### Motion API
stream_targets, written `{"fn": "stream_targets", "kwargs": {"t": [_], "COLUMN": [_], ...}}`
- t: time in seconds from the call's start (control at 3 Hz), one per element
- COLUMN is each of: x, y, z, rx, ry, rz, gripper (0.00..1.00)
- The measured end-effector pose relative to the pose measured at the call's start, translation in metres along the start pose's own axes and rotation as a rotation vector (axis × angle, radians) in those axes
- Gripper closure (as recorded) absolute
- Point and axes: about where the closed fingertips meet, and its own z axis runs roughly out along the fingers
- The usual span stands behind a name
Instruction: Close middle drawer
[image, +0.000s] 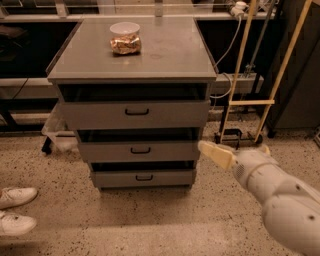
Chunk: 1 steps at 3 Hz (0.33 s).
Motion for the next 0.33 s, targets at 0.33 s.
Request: {"fn": "stream_targets", "kwargs": {"t": [0.33], "x": [0.029], "y": [-0.0377], "z": [-0.0427], "rx": [0.092], "ry": [0.028], "rz": [0.028], "gripper": [0.0]}}
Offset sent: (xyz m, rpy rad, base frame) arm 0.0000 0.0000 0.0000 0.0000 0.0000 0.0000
